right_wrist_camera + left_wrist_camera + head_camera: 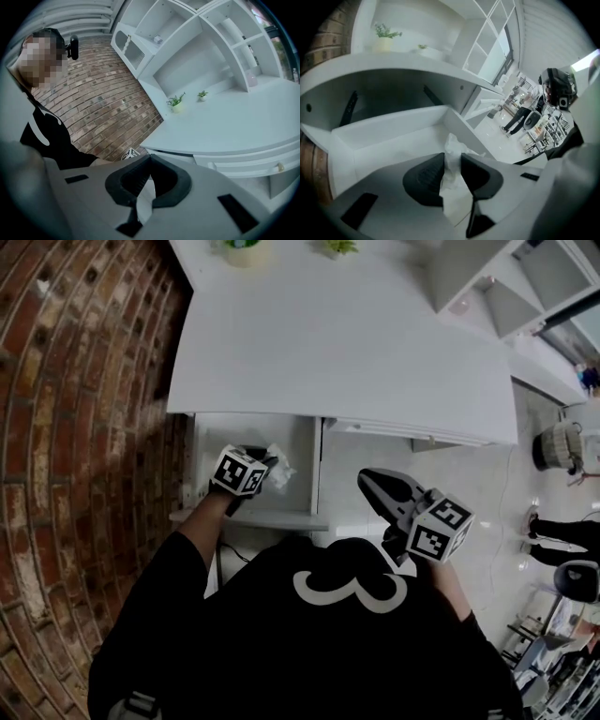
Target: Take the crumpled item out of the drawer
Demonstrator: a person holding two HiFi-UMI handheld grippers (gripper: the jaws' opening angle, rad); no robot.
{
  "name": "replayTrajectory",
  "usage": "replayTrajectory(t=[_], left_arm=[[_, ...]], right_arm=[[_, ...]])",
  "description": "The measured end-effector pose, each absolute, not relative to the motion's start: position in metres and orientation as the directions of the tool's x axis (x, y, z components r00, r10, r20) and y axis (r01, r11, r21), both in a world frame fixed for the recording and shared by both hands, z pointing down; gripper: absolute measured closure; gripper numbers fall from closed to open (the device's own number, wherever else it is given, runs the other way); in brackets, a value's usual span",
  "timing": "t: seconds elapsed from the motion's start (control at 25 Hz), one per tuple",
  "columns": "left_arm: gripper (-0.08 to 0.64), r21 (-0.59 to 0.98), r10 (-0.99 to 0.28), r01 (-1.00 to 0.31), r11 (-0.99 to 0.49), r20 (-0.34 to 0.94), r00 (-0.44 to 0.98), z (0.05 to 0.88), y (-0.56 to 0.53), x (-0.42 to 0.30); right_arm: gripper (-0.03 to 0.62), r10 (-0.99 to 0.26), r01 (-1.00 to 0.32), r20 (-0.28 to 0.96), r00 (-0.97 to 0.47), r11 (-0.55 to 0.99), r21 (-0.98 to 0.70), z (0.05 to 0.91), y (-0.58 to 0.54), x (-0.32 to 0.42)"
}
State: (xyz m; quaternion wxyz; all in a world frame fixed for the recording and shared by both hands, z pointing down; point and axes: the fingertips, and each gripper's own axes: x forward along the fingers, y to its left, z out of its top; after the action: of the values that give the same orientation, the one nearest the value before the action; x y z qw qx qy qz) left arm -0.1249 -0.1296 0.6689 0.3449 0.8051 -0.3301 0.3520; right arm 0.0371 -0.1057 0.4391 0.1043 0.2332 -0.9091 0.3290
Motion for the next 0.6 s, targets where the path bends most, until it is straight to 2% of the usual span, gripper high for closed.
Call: replayTrajectory(t=[0.36, 0.6], left_arm=[[0.453, 0.268, -0.513, -0.828, -0.492, 0.679, 0.525, 0.576, -0.126, -0.137], [0.453, 0.339, -0.636, -0.823, -0.456, 0.523, 0.567, 0.49, -0.12, -0.139]], right_arm=[[0.581, -0.339, -0.461, 0.316, -0.886, 0.719, -0.521, 0.417, -0.091, 0.03], [0.581, -0.279, -0.384, 0.273, -0.921, 0.772, -0.507, 0.395, -0.092, 0.007]])
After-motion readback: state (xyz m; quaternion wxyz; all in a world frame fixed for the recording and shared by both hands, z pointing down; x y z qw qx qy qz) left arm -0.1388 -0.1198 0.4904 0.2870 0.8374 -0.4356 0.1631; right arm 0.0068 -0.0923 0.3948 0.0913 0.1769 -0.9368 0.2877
